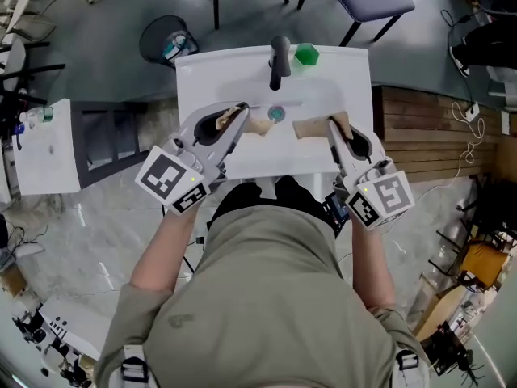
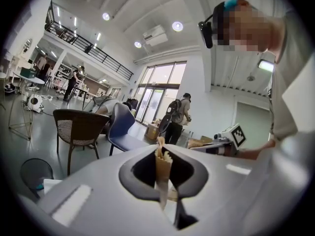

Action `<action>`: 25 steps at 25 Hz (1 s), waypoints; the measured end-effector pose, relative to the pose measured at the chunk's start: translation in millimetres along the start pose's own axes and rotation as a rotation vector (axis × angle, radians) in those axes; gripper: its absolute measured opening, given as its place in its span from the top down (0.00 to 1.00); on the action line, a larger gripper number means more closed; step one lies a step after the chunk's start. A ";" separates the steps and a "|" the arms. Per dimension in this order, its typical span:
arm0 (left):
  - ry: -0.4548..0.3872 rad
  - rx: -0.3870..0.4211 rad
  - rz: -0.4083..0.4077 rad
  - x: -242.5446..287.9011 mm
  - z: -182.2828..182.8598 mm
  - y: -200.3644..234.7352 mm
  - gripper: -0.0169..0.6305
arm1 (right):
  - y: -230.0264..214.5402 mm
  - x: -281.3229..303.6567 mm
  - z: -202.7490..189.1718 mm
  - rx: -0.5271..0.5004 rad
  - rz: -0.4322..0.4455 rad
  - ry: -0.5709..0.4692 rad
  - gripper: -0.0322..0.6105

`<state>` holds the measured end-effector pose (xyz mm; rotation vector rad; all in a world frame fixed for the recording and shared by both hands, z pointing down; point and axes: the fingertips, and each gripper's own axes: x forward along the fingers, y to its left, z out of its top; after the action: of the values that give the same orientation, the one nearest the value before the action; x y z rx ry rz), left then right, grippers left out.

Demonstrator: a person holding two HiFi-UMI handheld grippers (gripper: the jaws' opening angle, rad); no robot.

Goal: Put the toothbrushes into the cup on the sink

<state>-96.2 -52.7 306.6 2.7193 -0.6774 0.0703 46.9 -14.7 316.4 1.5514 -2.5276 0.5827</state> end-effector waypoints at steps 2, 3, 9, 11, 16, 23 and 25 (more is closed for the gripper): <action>0.001 0.003 0.015 7.6 -1.4 -6.8 0.96 | -8.6 -3.6 -0.7 -0.001 0.018 0.003 0.91; 0.002 0.004 0.023 11.6 -2.2 -10.3 0.96 | -13.4 -5.7 -1.1 -0.001 0.025 0.003 0.91; 0.001 0.008 0.074 31.1 -5.3 -30.1 0.96 | -38.9 -18.8 -2.4 0.002 0.074 0.006 0.91; 0.000 0.006 0.094 35.8 -7.3 -35.4 0.96 | -44.7 -22.1 -3.5 0.002 0.092 0.008 0.91; -0.008 0.012 0.137 47.0 -9.7 -47.8 0.96 | -56.0 -28.8 -3.5 -0.002 0.138 0.009 0.91; -0.008 0.026 0.180 59.0 -15.2 -58.9 0.96 | -68.9 -33.2 -4.5 -0.009 0.184 0.011 0.91; -0.005 0.023 0.183 61.1 -17.3 -60.6 0.96 | -71.4 -32.4 -6.1 -0.008 0.191 0.014 0.91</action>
<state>-13.4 -24.0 311.9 2.6730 -0.9307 0.1154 124.2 -14.0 330.9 1.3067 -2.6827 0.6021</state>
